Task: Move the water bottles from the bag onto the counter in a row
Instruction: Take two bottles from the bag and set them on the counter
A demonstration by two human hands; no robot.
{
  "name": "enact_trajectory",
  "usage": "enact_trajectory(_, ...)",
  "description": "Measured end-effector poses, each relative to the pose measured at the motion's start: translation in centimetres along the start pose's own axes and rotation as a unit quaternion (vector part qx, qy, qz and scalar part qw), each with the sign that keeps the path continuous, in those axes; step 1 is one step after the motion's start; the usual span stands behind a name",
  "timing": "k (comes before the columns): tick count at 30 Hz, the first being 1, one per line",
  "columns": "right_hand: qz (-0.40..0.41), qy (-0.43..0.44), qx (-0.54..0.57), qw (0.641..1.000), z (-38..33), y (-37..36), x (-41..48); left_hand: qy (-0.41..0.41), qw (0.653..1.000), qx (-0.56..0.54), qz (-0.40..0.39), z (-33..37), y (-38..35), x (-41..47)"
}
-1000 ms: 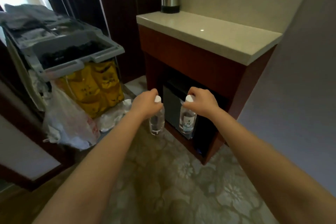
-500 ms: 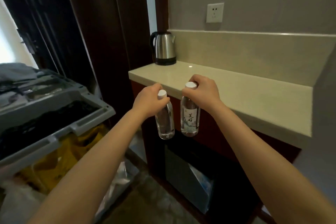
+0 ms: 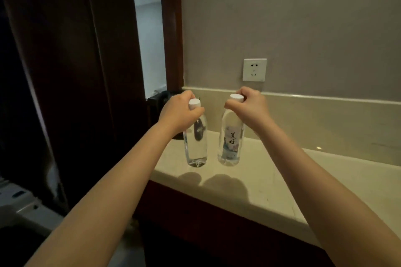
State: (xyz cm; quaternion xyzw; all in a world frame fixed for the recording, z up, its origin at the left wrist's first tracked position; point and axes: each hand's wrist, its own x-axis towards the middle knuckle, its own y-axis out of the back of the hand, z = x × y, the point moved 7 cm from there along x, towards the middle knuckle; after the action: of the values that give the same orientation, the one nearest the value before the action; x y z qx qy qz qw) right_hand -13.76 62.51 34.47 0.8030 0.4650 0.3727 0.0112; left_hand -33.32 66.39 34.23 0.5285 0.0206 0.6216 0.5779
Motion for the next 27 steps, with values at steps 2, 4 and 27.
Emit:
enact_trajectory(2,0.012,-0.001,-0.039,0.999,0.3,-0.9,2.5,-0.016,1.0,0.006,-0.023,-1.7,-1.2,3.5)
enact_trajectory(4,0.022,-0.01,-0.071,0.997,1.1,-1.7,4.6,-0.035,0.998,0.01,-0.046,-2.9,-2.8,6.7)
enact_trajectory(27,0.079,-0.197,-0.267,0.94,18.6,-7.4,18.1,-0.085,0.964,0.158,-0.195,-8.1,-22.7,23.8)
